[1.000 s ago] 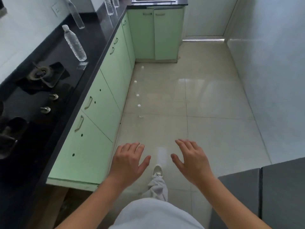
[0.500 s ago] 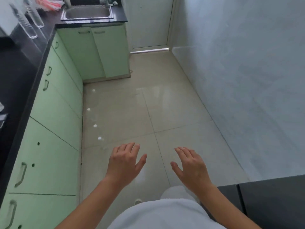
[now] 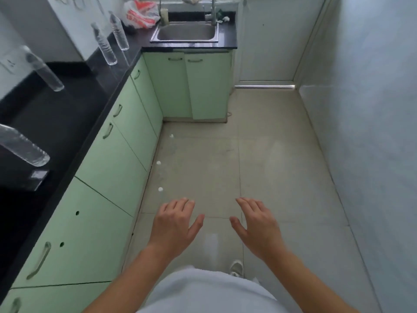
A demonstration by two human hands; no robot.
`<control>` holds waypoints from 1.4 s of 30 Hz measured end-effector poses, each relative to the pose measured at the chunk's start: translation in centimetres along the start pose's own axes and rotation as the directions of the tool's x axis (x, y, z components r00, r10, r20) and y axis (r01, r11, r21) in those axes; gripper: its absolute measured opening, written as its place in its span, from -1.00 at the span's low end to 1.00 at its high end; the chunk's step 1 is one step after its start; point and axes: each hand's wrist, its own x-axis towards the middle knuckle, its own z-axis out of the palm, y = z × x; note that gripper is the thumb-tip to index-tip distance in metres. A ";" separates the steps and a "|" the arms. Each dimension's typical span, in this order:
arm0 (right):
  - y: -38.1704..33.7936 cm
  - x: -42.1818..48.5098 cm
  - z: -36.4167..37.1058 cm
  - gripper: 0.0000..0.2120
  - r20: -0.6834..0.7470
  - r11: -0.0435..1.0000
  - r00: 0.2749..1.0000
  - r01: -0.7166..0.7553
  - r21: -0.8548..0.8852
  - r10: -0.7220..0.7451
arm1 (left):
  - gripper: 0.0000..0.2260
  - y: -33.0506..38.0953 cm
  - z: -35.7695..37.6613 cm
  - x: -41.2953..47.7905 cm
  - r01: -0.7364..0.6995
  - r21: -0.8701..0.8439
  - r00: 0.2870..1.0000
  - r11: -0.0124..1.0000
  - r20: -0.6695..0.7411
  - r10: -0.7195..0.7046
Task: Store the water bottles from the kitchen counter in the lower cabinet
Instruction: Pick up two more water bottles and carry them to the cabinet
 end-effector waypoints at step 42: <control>3.1 67.7 12.6 -0.45 0.489 0.747 0.607 0.647 0.154 -0.626 | -0.56 -20.5 10.8 42.6 0.745 0.106 0.659 0.659 0.037 -0.751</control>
